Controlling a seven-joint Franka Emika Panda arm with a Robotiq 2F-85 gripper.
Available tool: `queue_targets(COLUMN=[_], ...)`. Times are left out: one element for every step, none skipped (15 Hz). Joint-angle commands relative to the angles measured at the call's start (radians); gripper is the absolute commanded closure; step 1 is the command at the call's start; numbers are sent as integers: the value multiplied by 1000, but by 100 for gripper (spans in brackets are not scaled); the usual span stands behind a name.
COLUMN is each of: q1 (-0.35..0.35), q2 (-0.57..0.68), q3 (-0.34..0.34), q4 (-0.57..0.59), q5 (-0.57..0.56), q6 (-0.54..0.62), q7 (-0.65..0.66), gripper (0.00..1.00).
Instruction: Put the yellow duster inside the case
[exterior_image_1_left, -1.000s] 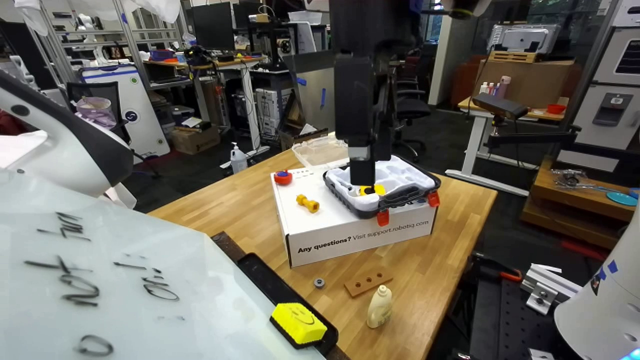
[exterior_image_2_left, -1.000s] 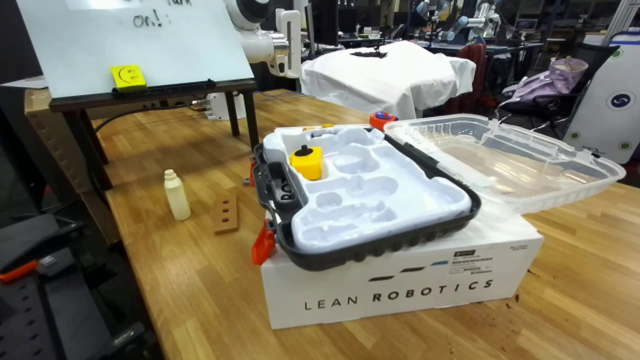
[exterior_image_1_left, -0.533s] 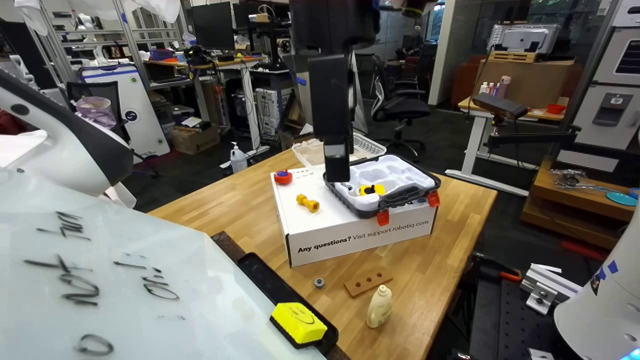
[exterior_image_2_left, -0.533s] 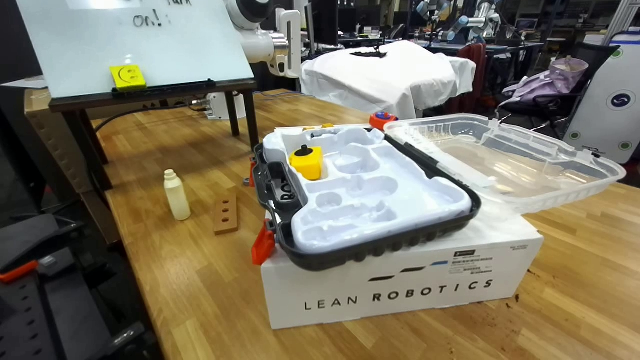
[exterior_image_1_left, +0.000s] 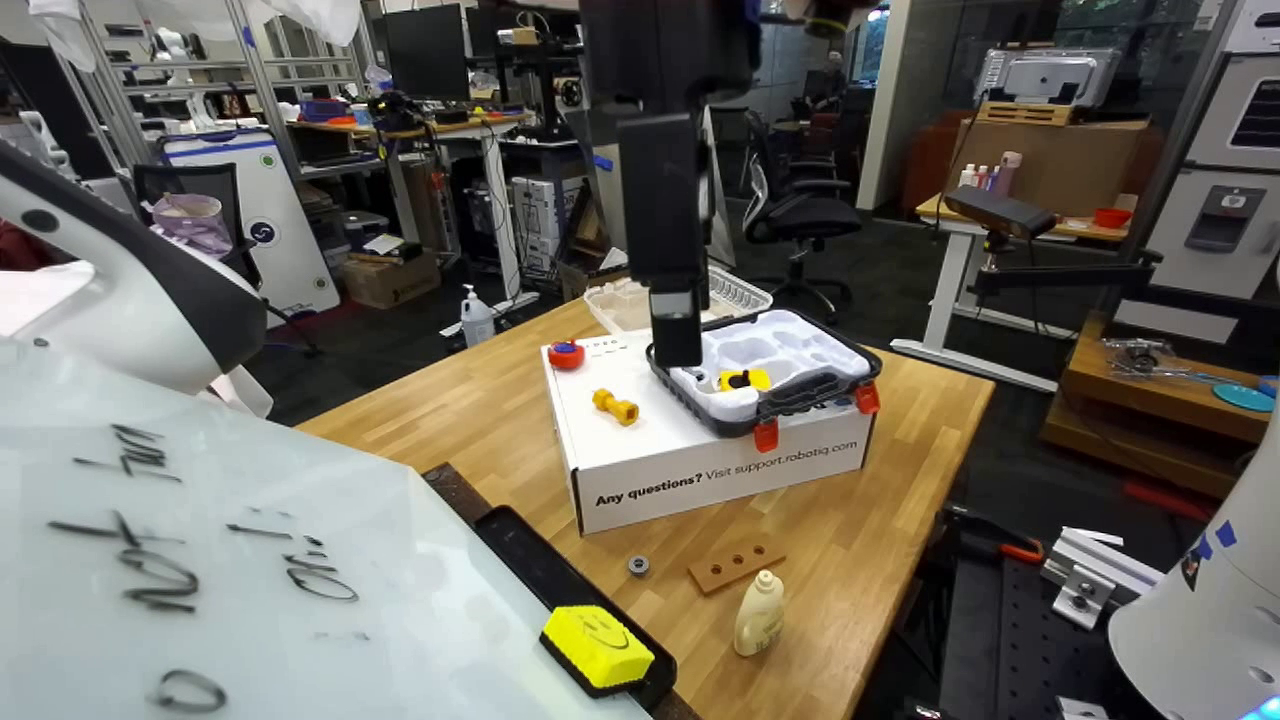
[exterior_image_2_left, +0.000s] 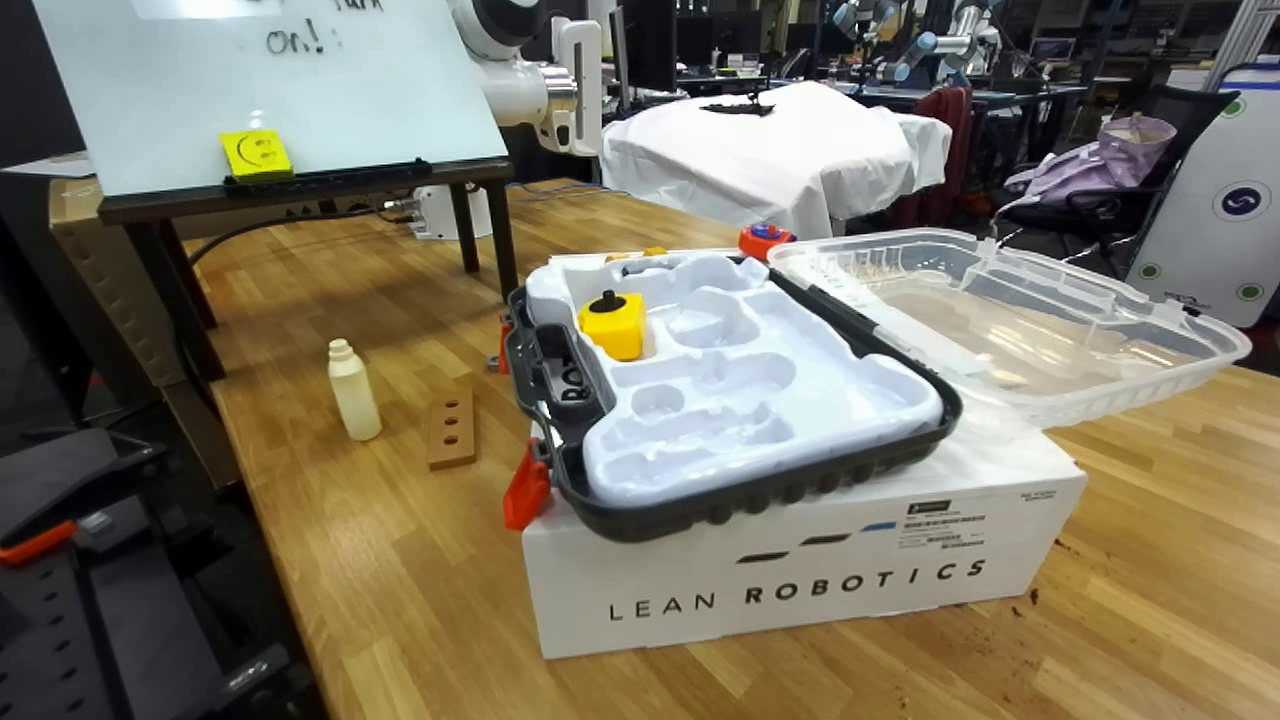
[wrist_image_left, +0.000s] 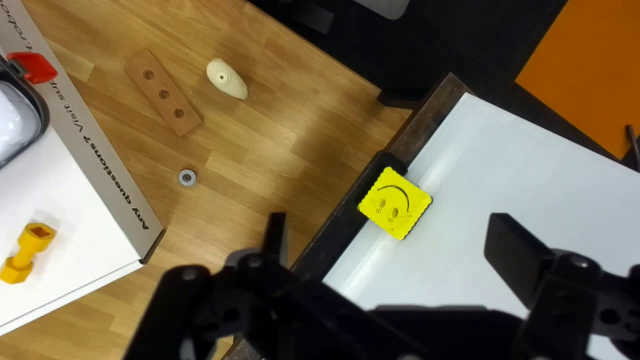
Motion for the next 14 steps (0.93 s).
queue_targets(q1=[0,-2,-1,3,9,14,17,21,25,18,18,18,18,18], q2=[1,7,14,24,36,45,53,64,76,46,51,53,52,52], q3=[0,4,6,6,6,5,6,4,2,5,5,5,5,5], q4=[2,7,11,17,24,29,31,37,43,6,6,6,6,6], q5=[0,-15,-34,-49,-70,-90,-111,-127,-138,-109,-111,-111,-111,-111], q6=[-2,-4,-9,-18,-39,-55,-62,-69,-71,-34,-32,-32,-32,-32], q7=[1,2,-14,-39,-86,-132,-174,-219,-263,-192,-202,-199,-199,-199], gripper=[0,0,0,0,0,0,0,0,0,0,0,0,0,0])
